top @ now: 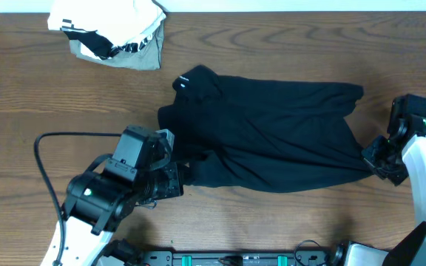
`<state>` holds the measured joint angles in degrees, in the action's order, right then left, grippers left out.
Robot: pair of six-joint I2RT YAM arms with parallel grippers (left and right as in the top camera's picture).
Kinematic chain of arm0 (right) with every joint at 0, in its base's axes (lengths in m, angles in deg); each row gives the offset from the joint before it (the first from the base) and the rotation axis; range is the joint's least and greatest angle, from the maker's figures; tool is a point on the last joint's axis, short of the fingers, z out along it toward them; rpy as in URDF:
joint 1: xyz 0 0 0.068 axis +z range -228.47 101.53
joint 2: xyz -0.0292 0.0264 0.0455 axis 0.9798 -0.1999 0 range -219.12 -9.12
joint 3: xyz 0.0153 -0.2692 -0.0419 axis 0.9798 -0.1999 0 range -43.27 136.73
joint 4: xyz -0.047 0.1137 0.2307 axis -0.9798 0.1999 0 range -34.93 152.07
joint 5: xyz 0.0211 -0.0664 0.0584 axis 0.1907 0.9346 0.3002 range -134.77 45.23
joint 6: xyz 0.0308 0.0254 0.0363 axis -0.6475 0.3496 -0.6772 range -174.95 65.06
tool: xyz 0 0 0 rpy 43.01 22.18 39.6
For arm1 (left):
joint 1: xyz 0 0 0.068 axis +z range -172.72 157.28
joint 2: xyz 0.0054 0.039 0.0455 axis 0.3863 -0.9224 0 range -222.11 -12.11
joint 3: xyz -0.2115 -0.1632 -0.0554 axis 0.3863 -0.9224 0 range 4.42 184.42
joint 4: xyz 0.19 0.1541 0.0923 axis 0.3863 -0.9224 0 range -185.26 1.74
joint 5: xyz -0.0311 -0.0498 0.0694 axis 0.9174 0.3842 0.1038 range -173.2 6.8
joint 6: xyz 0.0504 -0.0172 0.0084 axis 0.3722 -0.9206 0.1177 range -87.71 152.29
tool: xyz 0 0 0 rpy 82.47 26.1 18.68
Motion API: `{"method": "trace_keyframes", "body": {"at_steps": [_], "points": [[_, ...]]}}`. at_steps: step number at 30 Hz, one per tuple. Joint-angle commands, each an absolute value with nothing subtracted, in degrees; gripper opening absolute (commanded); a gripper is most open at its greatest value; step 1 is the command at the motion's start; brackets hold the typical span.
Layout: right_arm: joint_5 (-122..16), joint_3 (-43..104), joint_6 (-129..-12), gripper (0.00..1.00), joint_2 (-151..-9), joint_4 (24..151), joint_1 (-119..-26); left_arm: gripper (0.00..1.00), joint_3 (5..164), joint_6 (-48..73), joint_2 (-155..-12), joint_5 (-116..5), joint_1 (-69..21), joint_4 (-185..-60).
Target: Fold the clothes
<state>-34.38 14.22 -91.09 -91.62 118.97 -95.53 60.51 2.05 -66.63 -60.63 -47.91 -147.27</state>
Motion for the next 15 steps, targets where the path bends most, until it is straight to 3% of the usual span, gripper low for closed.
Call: {"method": "trace_keyframes", "body": {"at_steps": [1, 9, 15], "points": [[-29.05, 15.23, -96.72, 0.02, -91.14, 119.82, -96.47, 0.06, 62.22, -0.94, -65.28, -55.06, -47.76, -147.33], [-28.70, 15.23, -96.90, 0.06, -91.14, 119.60, -96.51, 0.06, 62.22, -6.87, -63.68, -30.47, -47.76, -130.92], [-28.72, 15.23, -96.90, 0.09, -91.14, 119.60, -96.51, 0.06, 62.20, -10.47, -63.75, -29.90, -47.76, -119.46]]}}
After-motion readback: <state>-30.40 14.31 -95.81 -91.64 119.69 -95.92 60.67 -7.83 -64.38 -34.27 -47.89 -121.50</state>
